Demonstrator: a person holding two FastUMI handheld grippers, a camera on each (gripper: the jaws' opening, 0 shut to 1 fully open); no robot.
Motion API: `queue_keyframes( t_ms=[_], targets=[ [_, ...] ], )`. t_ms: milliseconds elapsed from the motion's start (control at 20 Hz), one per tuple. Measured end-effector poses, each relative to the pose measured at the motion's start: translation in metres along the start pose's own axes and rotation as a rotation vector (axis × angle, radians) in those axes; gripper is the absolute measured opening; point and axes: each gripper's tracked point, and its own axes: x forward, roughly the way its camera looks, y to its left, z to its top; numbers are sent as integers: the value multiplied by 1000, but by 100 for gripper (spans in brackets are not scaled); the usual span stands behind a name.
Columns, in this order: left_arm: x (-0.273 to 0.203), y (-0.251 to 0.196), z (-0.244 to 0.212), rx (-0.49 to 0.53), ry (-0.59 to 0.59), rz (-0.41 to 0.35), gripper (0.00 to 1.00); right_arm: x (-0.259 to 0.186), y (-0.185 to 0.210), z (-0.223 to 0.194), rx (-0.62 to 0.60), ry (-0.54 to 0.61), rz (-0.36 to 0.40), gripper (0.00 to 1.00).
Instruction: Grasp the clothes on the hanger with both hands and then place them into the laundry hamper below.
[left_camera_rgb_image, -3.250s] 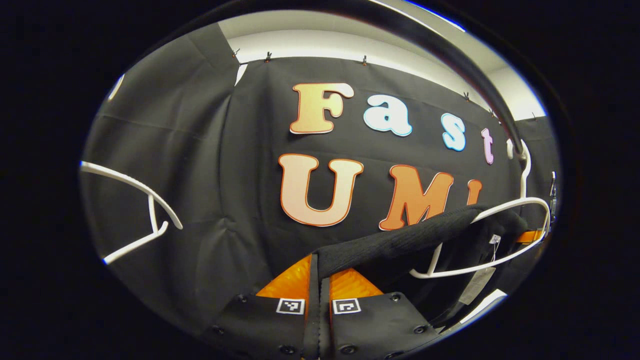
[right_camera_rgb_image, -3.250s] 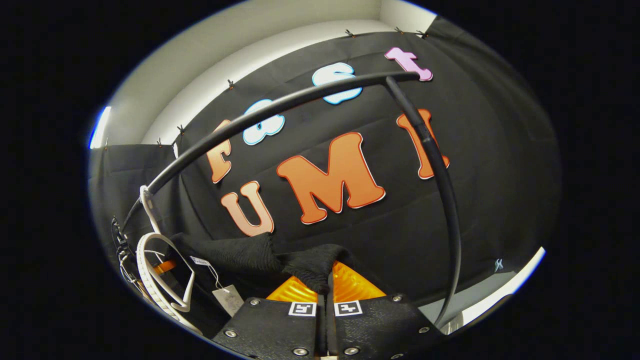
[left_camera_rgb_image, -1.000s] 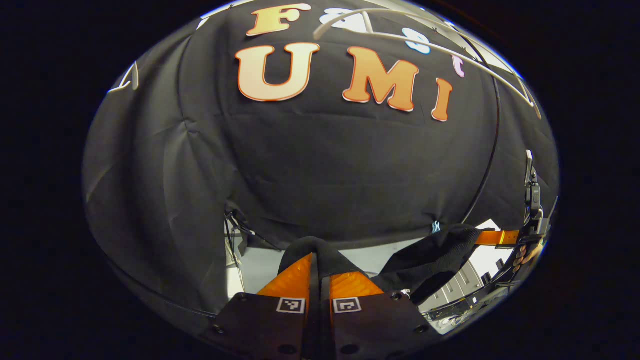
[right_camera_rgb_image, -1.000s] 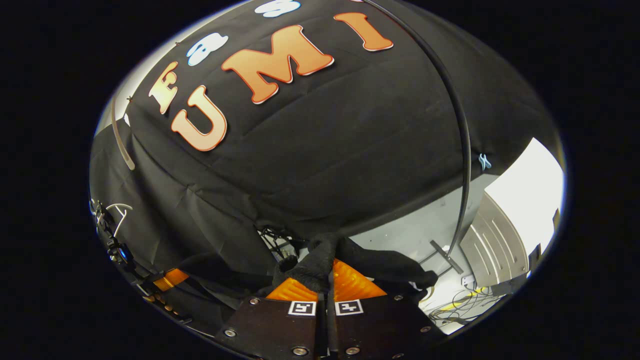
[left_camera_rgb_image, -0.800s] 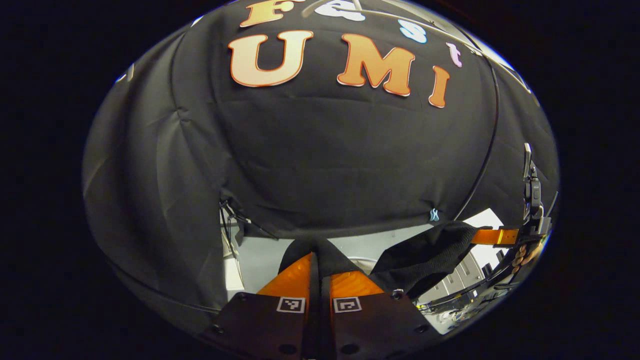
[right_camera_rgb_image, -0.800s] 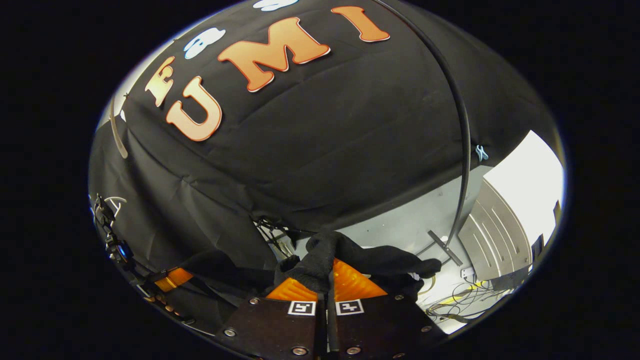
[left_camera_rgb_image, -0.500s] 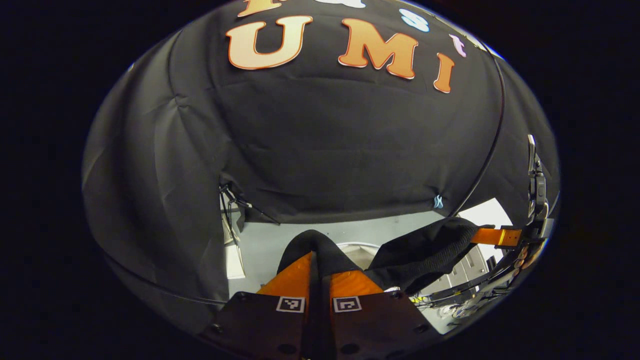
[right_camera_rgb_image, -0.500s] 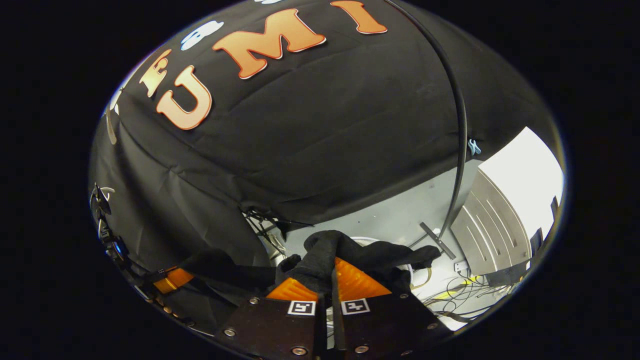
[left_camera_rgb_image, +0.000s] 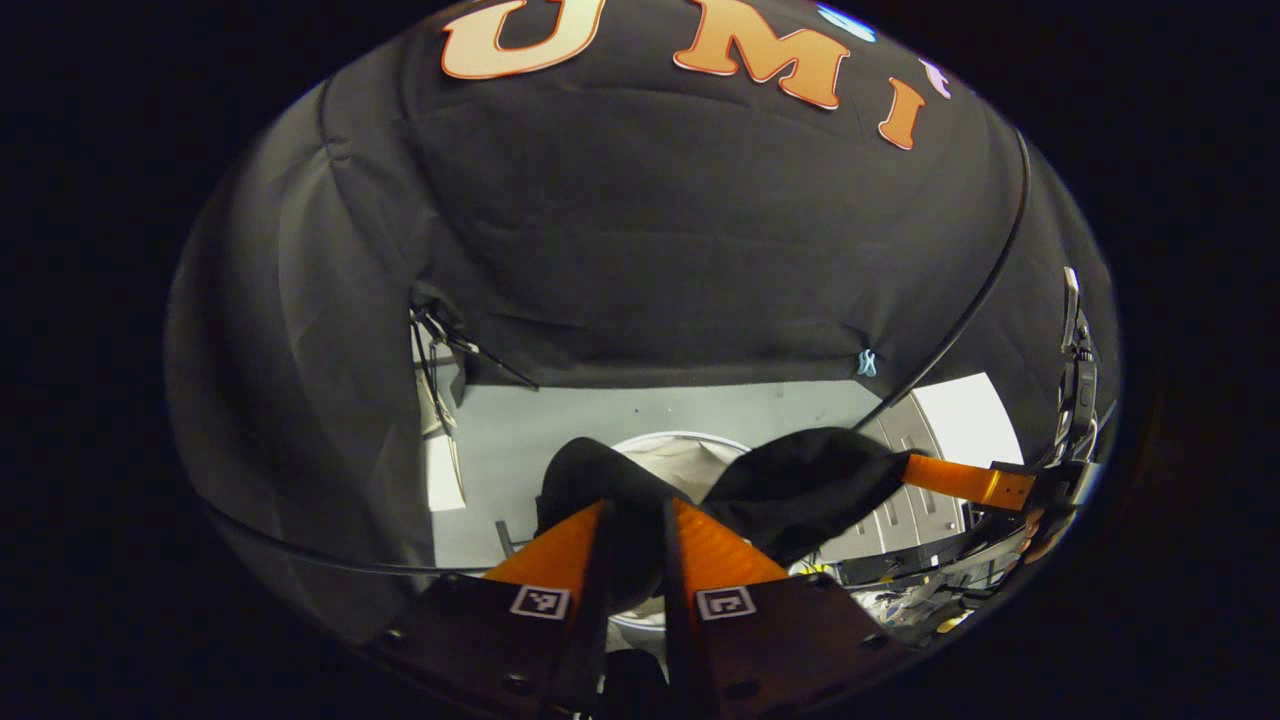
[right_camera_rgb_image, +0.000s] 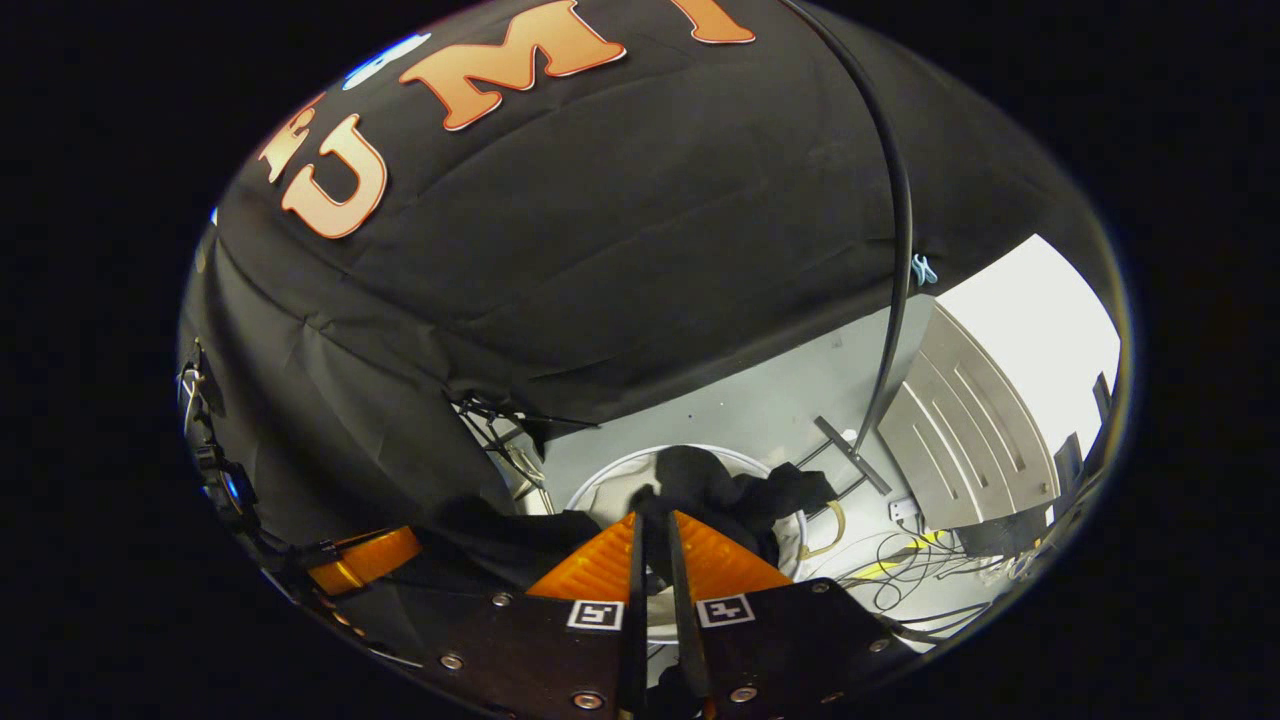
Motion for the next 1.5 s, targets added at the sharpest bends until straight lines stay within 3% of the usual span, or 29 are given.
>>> queue_keyframes(
  t_ms=[100, 150, 200, 250, 350, 600, 650, 700, 750, 800, 950, 1150, 1500],
  targets=[
    [3, -8, -3, 7, 14, -7, 50, -4, -3, 1, -7, 1, -9, 20],
    [4, -12, -3, 9, 19, -9, 43, -2, -5, -1, -16, 4, -19, 9],
    [3, -9, -3, 12, 24, -1, 51, -2, -8, -1, -24, 8, -26, 29],
    [2, -13, -3, 12, 32, -8, 57, -1, -7, -1, -30, 15, -27, 31],
    [2, -20, -3, 6, 46, -20, 86, 1, -7, -7, -37, 30, -28, 41],
    [3, -20, -6, 6, 71, 7, 82, 0, -15, -12, -50, 52, -49, 63],
    [3, -22, -6, 1, 78, 11, 88, 1, -16, -13, -56, 56, -53, 66],
    [4, -23, -6, -3, 83, 18, 85, 1, -19, -13, -61, 60, -59, 71],
    [5, -22, -6, -3, 89, 27, 91, -1, -21, -15, -65, 67, -66, 74],
    [5, -22, -6, 0, 97, 26, 87, -2, -23, -16, -71, 72, -74, 82],
    [5, -19, -8, 29, 107, 60, 98, -6, -27, -13, -72, 71, -83, 94],
    [3, -14, -7, 55, 86, 111, 100, -15, -35, -7, -80, 61, -94, 94],
    [-15, -25, 5, -1, 56, 97, 100, -48, -50, 22, -85, 3, -95, 94]
  ],
)
